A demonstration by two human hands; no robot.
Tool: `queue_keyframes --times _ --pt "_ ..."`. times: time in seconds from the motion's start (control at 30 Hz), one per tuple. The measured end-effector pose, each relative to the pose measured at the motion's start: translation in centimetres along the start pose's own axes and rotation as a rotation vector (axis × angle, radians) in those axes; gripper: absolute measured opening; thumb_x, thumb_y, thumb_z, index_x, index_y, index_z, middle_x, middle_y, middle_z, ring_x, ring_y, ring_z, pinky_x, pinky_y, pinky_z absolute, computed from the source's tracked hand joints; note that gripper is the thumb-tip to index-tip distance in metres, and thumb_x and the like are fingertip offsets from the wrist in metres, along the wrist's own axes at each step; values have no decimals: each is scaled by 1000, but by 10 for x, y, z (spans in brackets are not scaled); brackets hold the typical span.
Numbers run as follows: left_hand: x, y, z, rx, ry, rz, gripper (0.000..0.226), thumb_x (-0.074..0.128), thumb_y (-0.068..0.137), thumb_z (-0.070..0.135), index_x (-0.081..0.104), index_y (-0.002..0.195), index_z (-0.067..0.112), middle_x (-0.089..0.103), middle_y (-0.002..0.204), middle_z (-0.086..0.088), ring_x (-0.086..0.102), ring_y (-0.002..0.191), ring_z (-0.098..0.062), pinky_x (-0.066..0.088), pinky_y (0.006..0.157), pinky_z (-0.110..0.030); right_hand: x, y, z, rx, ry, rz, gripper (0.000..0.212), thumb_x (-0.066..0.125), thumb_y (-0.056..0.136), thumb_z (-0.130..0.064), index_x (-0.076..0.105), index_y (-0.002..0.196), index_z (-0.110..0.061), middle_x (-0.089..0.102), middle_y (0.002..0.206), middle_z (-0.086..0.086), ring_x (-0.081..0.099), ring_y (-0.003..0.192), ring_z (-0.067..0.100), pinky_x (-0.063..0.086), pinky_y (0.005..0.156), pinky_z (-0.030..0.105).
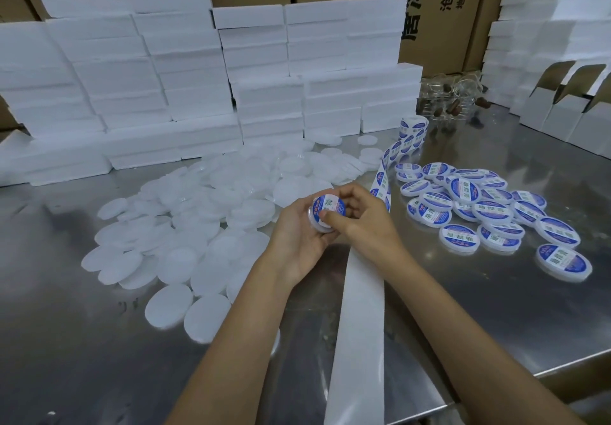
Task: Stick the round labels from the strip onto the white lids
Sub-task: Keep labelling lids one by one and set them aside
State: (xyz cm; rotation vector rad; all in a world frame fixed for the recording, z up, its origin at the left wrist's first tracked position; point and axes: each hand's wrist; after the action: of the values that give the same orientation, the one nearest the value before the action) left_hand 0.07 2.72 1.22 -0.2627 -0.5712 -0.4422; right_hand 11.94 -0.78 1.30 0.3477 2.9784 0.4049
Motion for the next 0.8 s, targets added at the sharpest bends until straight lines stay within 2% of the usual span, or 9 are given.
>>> queue_keyframes --times 0.07,0.17,0.27,0.43,0.53,0.6,0.67,0.73,0.8 --pt "0 1 -1 -2 7 7 39 43 99 18 79 101 4 74 108 -15 72 94 -22 59 87 -33 0 -1 0 12 15 1 22 74 83 3 63 98 -10 72 96 9 68 87 22 57 77 25" --pt "3 -1 0 3 14 -7 50 36 103 18 83 88 10 77 99 -12 75 88 -20 62 75 -29 1 -2 2 10 -4 -1 24 74 83 3 64 100 -12 71 98 10 69 92 26 58 80 28" --pt "5 -2 0 5 -4 -17 51 36 103 17 83 85 11 77 97 -11 76 87 -20 61 71 -28 1 -1 4 -1 -44 20 25 74 83 1 65 103 -11 71 99 9 69 93 25 58 84 34" --pt "8 -4 -3 24 -12 -32 53 36 104 17 83 83 12 78 97 -11 76 87 -20 60 71 -27 0 -2 8 -15 -110 35 26 76 82 -4 65 105 -12 70 94 3 68 86 16 58 80 34" --pt "10 -4 -3 28 -6 8 46 41 102 16 83 83 12 77 99 -11 75 89 -21 63 77 -31 2 -5 11 -61 -201 60 27 76 82 -11 64 107 -14 68 94 -1 64 78 9 56 73 29" --pt "11 -6 -1 18 -40 35 30 52 93 16 80 88 8 75 101 -14 75 91 -23 60 85 -34 3 -6 11 -122 -322 105 31 77 81 -17 63 109 -16 63 100 -3 59 76 4 50 70 24" --pt "11 -7 0 -8 -90 35 24 56 89 14 77 95 5 75 104 -18 75 94 -28 57 93 -37 2 -5 11 -138 -361 136 51 81 78 -25 56 122 -19 55 102 -4 57 81 4 49 72 22" --pt "11 -7 2 -29 -137 65 25 50 97 13 68 111 2 71 112 -25 73 101 -34 52 103 -42 -4 -4 12 -105 -356 140 75 85 74 -35 45 135 -21 48 100 -6 54 91 7 46 76 21" --pt "12 -7 3 -37 -185 87 30 47 100 12 62 123 0 65 124 -31 67 113 -39 46 111 -45 -7 -5 15 -100 -420 150 71 84 70 -52 47 122 -20 46 94 -13 52 90 6 42 73 23"
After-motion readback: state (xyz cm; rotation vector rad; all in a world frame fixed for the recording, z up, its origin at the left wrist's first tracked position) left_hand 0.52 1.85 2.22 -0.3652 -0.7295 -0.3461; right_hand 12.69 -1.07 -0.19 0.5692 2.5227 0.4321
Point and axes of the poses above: each hand's wrist, its own y-axis towards the middle knuckle, its own x-axis out of the palm, z = x × y
